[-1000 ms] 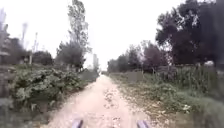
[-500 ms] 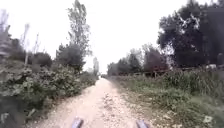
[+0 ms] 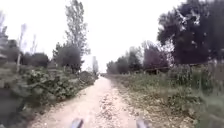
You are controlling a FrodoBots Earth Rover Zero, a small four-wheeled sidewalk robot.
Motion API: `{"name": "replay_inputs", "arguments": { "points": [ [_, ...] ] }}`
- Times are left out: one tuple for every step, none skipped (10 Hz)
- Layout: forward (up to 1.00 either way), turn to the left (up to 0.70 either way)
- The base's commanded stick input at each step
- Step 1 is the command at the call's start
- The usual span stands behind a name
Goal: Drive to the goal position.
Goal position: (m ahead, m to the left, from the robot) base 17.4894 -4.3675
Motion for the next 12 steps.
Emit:
{"name": "replay_inputs", "arguments": {
  "points": [
    [0.7, 0.0],
    [0.7, 0.0],
    [0.7, 0.0],
    [0.7, 0.0],
    [0.7, 0.0],
    [0.7, 0.0],
    [0.7, 0.0],
    [0.7, 0.0],
    [0.7, 0.0],
    [0.7, 0.0],
    [0.7, 0.0],
    [0.7, 0.0]
  ]
}}
